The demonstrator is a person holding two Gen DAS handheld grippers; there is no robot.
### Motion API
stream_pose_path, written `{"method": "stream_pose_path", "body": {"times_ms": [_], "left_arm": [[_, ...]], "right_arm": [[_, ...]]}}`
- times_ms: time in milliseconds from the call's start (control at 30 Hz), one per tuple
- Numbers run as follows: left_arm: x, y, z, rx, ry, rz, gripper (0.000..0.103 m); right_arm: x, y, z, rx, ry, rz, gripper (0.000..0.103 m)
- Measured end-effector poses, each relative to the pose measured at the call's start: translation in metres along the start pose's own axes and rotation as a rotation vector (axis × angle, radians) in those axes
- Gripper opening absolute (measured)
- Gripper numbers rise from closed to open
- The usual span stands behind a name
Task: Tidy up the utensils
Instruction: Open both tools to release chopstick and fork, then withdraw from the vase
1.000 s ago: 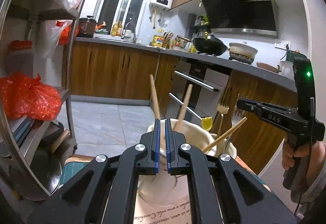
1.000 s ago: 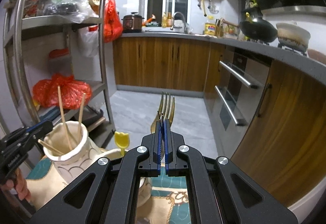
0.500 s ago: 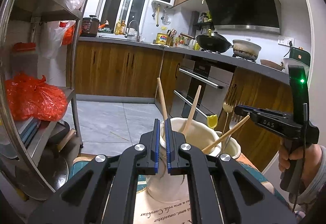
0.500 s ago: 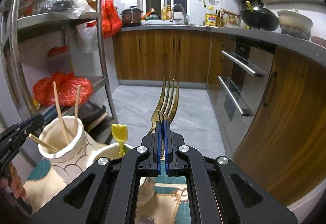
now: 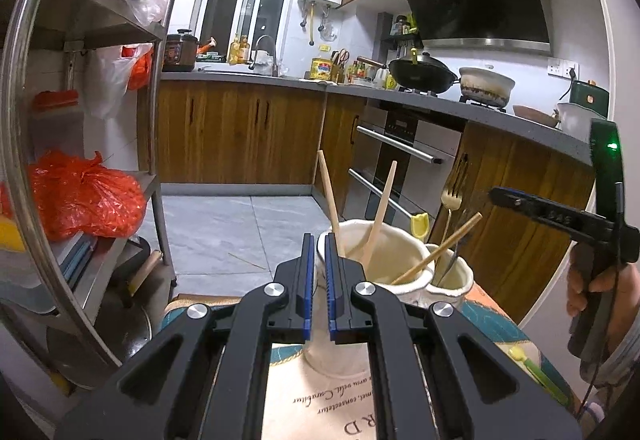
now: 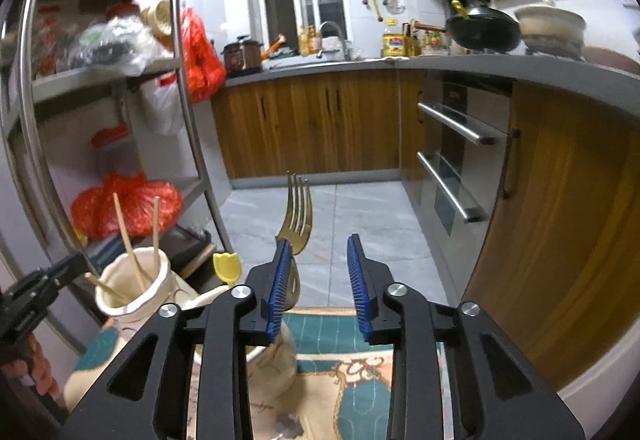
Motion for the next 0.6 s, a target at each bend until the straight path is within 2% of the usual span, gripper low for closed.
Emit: {"method": "stream_pose_path", "body": {"times_ms": [333,533,567,600], "left_arm": [[-0.019,-0.012,-0.012,0.020,0.033,-0.022,0.005],[-0.026,-0.021,-0.021,0.037,0.071,-0.036,0.007],[-0.028,-0.023,-0.022,0.041,0.073,-0.037,0.010],[-0.030,-0.024,-0.023,0.044,0.073,-0.034,0.020]], "right_arm": [[-0.028,-0.004,-0.014,0.048,0.004,0.009,0.033],[-0.049,0.006,-0.024,-0.001,-0.005,0.030,0.047],[-0.052,0.007,-0.026,-0.011,-0.007,0.030,0.052],[-0.056,0.007,-0.028,-0.020,-0.008,0.032,0.058]]}}
Point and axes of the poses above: each gripper's, at about its wrist camera, not at the fingertips, and x roughly the way its jaws point, y to its left, z to its top, the point moved 8 cm from there along x, roughly the way its jaws point, and after that the axes turned 10 degrees about -y, right-handed, at the moved point
